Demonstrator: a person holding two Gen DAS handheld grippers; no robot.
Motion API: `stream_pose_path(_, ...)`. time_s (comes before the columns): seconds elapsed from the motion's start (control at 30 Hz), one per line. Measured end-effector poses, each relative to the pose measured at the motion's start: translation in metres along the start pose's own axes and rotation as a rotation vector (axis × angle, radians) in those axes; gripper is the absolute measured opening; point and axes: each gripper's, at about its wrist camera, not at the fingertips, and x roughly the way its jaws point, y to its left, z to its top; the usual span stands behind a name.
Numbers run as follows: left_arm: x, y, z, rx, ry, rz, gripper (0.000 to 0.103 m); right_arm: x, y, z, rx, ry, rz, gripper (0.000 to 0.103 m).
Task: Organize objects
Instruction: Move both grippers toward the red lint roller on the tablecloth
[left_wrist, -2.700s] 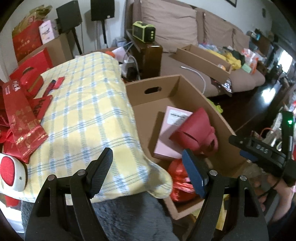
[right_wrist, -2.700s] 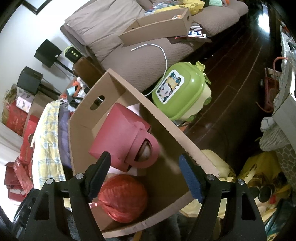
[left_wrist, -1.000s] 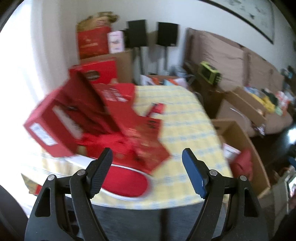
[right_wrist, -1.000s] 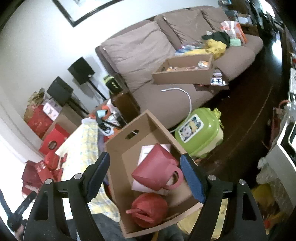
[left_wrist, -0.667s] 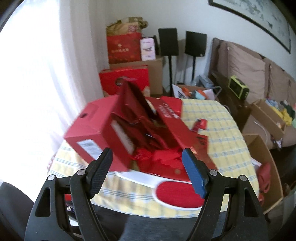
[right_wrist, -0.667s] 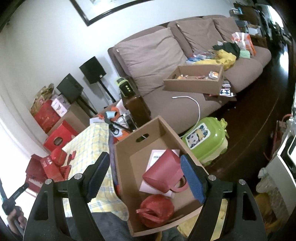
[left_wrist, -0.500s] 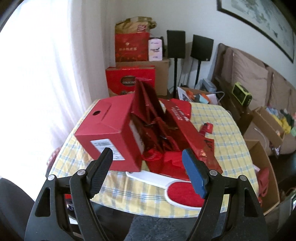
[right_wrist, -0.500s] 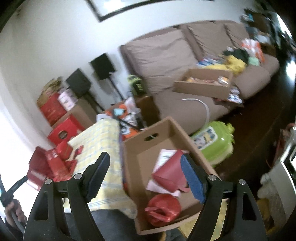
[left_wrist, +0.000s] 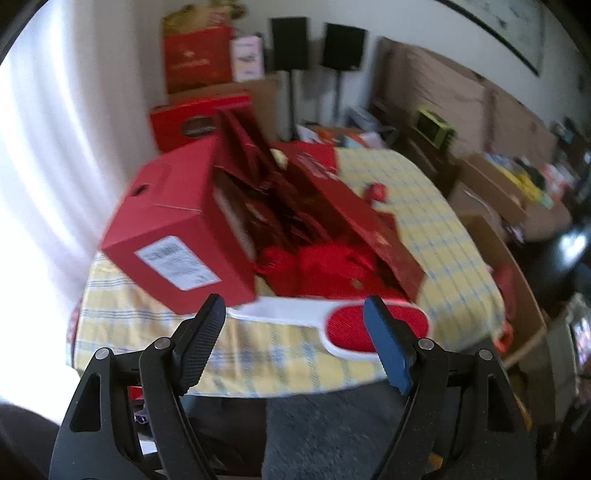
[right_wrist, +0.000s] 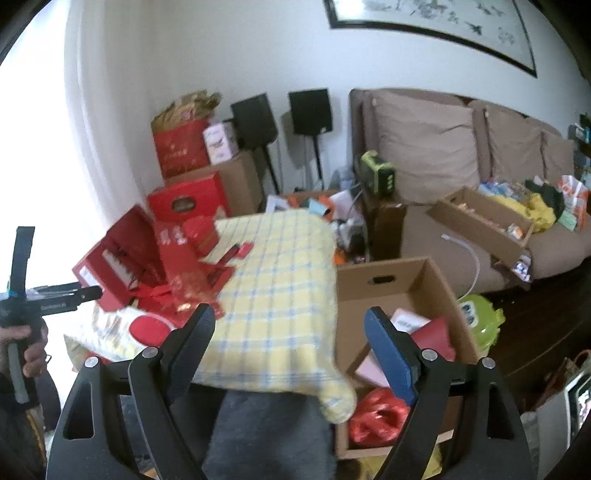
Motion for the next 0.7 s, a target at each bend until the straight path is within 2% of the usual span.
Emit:
stream_pose_path(0.1, -0.002, -0.003, -0.001, 0.025, 0.011, -0.110, 0.075, 0.017, 0.006, -0.010, 0.000, 0.056, 0.003, 0.084)
stream_pose_path(0.2, 0.002, -0.008, -0.004, 0.055, 0.027, -0.156, 0.072, 0.026, 0.012, -0.016, 0.007, 0.088, 0.025, 0.084)
stream_pose_path(0.33, 0.015, -0.016, -0.011, 0.099, 0.065, -0.146, 0.069, 0.033, 0.026, -0.022, -0.012, 0.114, 0.046, 0.084)
stream_pose_path(0.4, 0.021, -0.014, -0.012, 0.084, 0.077, -0.163, 0.065, 0.038, 0.033, -0.025, -0.018, 0.127, 0.052, 0.084)
stream_pose_path(0.47, 0.026, -0.010, -0.013, 0.065, 0.085, -0.189, 0.054, 0.044, 0.039, -0.030, -0.015, 0.147, 0.064, 0.084)
stream_pose_path(0.63, 0.040, -0.006, -0.020, 0.054, 0.110, -0.197, 0.042, 0.058, 0.044, -0.043, -0.016, 0.200, 0.074, 0.084)
stream_pose_path(0.7, 0.046, -0.006, -0.022, 0.058, 0.117, -0.194, 0.040, 0.060, 0.043, -0.044, -0.008, 0.206, 0.070, 0.084)
